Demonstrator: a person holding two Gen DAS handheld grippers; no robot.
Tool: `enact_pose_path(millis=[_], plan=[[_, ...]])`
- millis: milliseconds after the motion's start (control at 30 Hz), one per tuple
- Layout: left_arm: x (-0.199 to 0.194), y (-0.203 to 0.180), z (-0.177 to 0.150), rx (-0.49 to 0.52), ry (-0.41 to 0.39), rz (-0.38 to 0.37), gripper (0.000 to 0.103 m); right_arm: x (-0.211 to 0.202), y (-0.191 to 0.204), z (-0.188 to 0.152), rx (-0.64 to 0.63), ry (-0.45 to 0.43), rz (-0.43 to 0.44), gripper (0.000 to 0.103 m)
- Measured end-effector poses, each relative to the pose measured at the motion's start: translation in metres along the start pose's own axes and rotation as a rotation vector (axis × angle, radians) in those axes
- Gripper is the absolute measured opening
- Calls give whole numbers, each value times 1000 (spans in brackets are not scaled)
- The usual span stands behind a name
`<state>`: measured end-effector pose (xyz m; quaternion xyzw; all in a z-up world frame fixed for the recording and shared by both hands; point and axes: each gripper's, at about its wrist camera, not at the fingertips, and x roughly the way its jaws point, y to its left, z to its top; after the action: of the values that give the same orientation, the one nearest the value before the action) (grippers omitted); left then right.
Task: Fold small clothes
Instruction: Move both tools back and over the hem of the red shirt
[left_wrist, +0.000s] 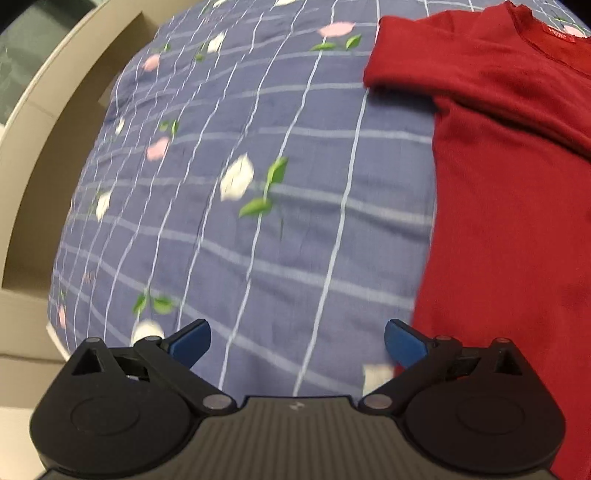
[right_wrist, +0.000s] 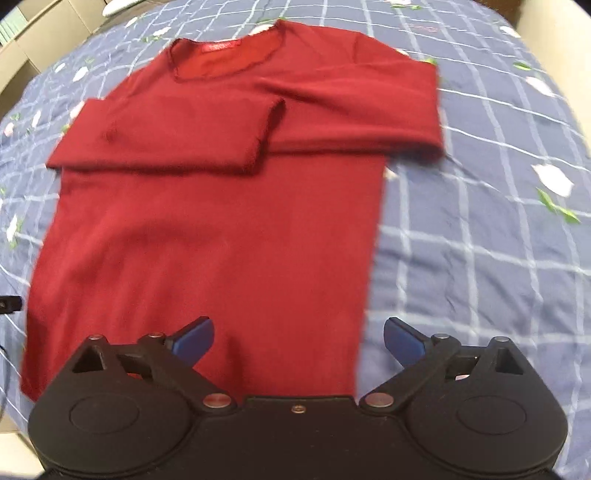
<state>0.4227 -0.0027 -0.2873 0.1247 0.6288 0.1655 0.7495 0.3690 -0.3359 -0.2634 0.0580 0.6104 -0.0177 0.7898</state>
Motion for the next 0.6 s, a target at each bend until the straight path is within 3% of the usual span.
enact_pose_path(millis=[100,267,600], plan=[[-10,6,-15,-3,12,-9,102,-14,-6,-27,23,-13,-82,101],[-42,33,-32,-37,-40,-41,102,-31,-26,-77,99,-4,-209,101],[-157,129,-76,-55,-348,-57,102,-59,-74,-201,282,88,-479,101]])
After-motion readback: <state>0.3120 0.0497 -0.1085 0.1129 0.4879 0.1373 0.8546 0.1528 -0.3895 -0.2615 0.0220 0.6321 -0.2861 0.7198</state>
